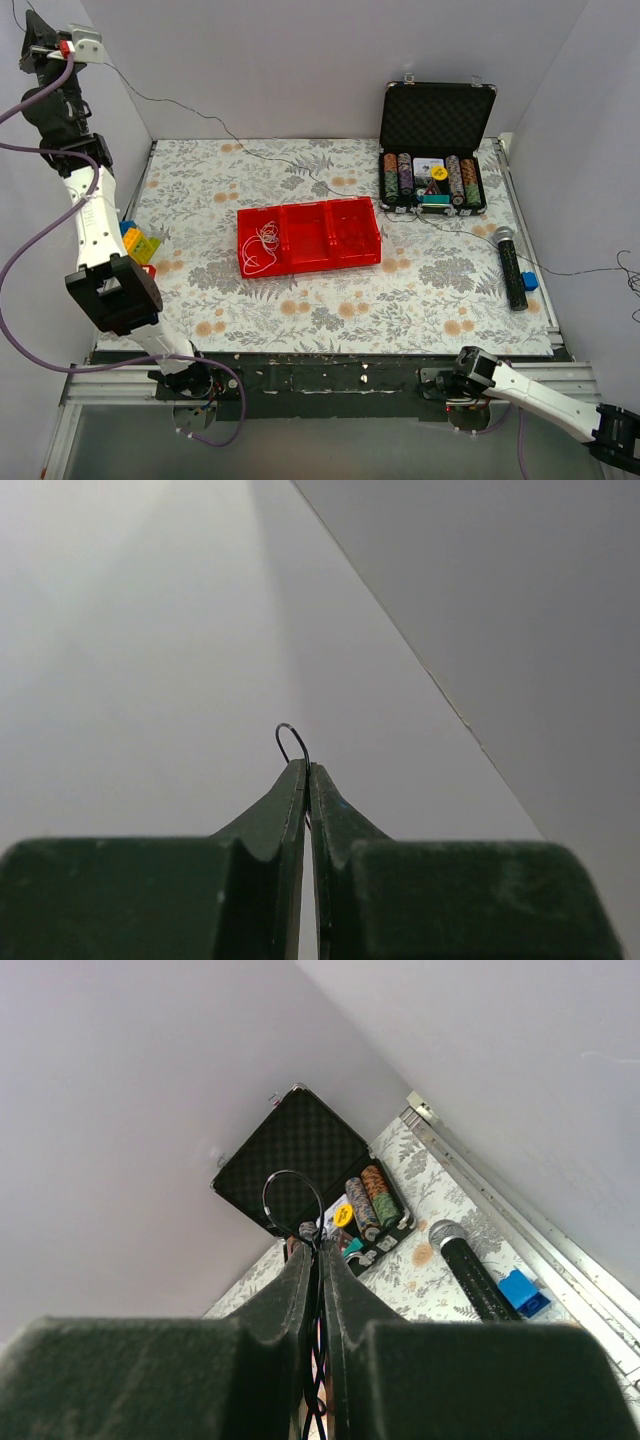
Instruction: Untangle the cables
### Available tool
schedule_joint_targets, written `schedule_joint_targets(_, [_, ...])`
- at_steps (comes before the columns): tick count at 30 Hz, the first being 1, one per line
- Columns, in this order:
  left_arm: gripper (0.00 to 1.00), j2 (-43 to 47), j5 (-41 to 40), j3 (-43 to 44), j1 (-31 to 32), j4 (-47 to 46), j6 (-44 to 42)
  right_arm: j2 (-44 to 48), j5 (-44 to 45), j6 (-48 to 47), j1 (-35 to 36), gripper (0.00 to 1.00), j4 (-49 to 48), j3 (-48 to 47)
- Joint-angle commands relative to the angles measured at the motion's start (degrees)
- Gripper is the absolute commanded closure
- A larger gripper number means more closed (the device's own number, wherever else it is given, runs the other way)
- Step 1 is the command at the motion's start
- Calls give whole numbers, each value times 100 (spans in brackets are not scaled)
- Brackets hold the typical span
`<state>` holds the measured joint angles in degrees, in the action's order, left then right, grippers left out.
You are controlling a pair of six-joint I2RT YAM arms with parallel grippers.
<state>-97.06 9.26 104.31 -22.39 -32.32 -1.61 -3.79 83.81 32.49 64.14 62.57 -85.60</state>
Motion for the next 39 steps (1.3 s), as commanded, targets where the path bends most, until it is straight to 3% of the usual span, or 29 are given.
schedule_joint_targets(1, [100,-138,-152,-51,24,-275,-436,265,1516,-990,-314,99,-685,-280])
schedule_joint_targets(9, [100,-437,-292,80,130,-91,-595,230,1148,-1904,-902,99,-930,-1029])
schedule_joint_targets(11, [100,-341,-197,-251,270,-430,-779,326,648,-2210,-938,99,-1367,-575])
schedule_joint_targets(13, [100,-113,-21,-595,506,-574,-868,501,147,-2475,-921,99,-1974,599])
schedule_joint_targets(18, [100,29,-231,-386,1087,-372,-693,-340,-908,404,-886,99,-141,1448])
schedule_joint_targets(21, [100,177,66,-70,1149,-30,26,-631,-1515,198,-763,99,-822,2142])
schedule_joint_targets(27, [100,644,629,238,1685,-99,678,-938,-2789,-707,-780,99,-3142,3084])
schedule_joint_targets(33, [100,767,849,835,2019,-556,1574,-1641,-4134,-1411,-780,99,-4409,3058])
schedule_joint_targets(39, [100,522,1183,1767,2458,-583,2261,-2301,-4777,-1650,-780,99,-4929,3032])
